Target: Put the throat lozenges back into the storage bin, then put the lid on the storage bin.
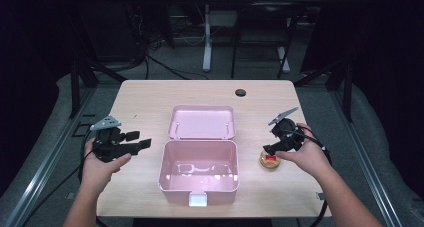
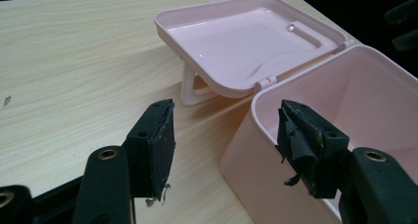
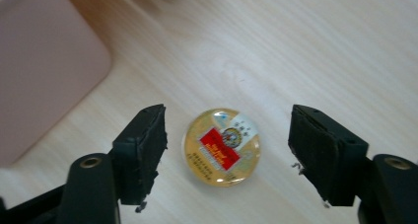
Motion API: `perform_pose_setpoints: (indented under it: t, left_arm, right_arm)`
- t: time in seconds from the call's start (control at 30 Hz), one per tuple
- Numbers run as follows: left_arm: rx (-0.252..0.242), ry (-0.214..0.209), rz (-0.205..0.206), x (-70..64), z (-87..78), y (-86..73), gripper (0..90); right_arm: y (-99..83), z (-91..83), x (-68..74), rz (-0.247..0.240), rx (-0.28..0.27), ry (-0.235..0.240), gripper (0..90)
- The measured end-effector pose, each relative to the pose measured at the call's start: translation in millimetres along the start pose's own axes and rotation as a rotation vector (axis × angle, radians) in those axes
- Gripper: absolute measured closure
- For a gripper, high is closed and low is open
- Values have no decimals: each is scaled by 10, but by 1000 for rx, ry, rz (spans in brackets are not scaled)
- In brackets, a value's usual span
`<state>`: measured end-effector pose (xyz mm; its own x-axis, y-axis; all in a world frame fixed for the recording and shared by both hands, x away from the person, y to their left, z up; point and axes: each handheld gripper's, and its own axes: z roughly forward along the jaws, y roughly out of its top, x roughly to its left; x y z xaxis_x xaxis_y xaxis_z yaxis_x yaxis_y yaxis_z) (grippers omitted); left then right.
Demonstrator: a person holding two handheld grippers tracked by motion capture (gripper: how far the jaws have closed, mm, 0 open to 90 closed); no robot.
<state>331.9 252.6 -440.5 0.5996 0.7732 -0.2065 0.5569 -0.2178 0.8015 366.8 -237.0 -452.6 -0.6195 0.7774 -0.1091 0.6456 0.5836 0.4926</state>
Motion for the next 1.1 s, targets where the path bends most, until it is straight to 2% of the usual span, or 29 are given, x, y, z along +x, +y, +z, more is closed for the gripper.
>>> perform_pose_setpoints:
  t: [0.13,0.23,0.3,0.37,0.43,0.67,0.83,1.1]
  left_arm:
    - [-4,-2,5,0,-11,8,390]
    - [-9,0,0,-4,-16,13,391]
    - [-4,1,4,-7,-18,12,391]
    - [-7,1,3,-2,-17,15,391]
    - [-3,-2,2,2,-17,27,391]
    - [2,-5,14,-16,1,27,392]
    - [0,-7,7,-3,11,44,392]
    - [-1,-4,6,17,11,36,392]
  right_arm:
    - [46,-11,-15,1,12,15,318]
    - [66,13,-21,-9,51,37,313]
    - [71,41,-20,-21,68,32,319]
    - [85,40,-23,-35,74,11,374]
    - [98,36,-34,-35,73,16,373]
    - [109,51,-28,-78,137,28,336]
    - [80,122,-17,-101,196,40,290]
    - [67,215,-15,-92,233,49,245]
